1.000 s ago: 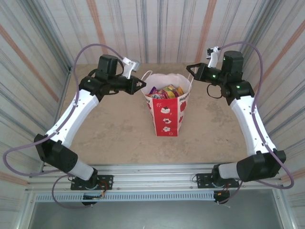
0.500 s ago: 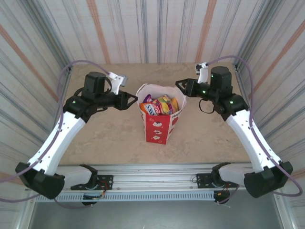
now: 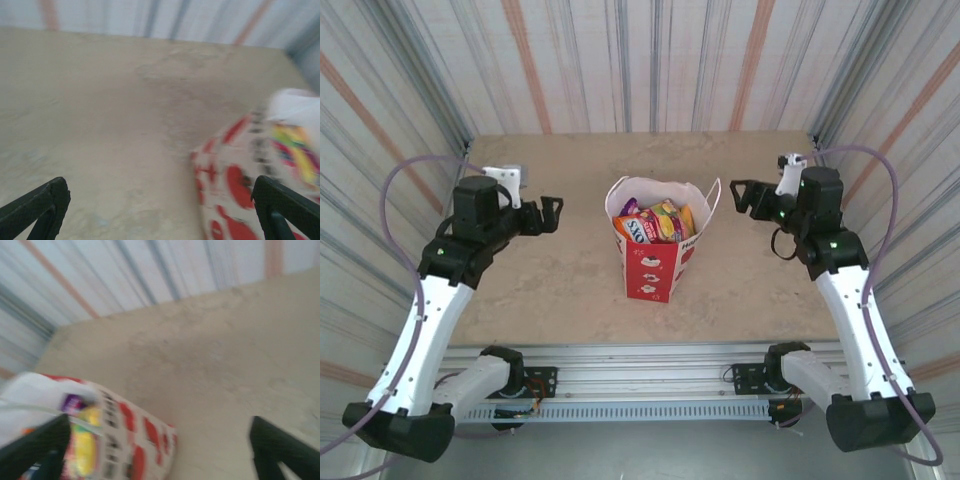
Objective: Place the snacks into the paper bag
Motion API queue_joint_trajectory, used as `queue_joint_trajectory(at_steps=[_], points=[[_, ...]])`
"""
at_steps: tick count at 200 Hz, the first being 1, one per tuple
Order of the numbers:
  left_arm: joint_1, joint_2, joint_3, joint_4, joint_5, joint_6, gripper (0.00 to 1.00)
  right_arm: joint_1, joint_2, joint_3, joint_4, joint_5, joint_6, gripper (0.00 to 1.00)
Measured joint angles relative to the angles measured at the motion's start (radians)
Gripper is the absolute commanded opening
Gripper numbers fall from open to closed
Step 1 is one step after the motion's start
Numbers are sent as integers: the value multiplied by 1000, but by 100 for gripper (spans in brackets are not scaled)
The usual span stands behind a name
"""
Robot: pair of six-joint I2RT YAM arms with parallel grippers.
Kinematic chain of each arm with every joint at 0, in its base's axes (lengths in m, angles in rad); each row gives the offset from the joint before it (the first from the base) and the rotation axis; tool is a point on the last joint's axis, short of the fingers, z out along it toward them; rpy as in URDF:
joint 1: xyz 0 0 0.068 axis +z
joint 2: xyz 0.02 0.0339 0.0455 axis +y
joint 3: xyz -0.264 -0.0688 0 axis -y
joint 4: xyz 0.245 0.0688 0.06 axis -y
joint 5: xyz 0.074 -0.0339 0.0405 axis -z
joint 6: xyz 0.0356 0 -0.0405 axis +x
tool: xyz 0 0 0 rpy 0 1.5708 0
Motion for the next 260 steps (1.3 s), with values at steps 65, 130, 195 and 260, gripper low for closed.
queue_joint_trajectory(at_steps=[65,130,195,260], points=[[56,-38,-568,481,-271,96,99,-104,-18,-466,350,117,-47,99],[127,212,-797,1043,-332,209,99,-125,297,-626,815,145,-165,99],[167,567,-772,1435,-238,271,99,-188,565,-663,1186,144,-230,99],[180,560,-732,1450,-245,250,99,-169,568,-653,1240,178,-232,99]])
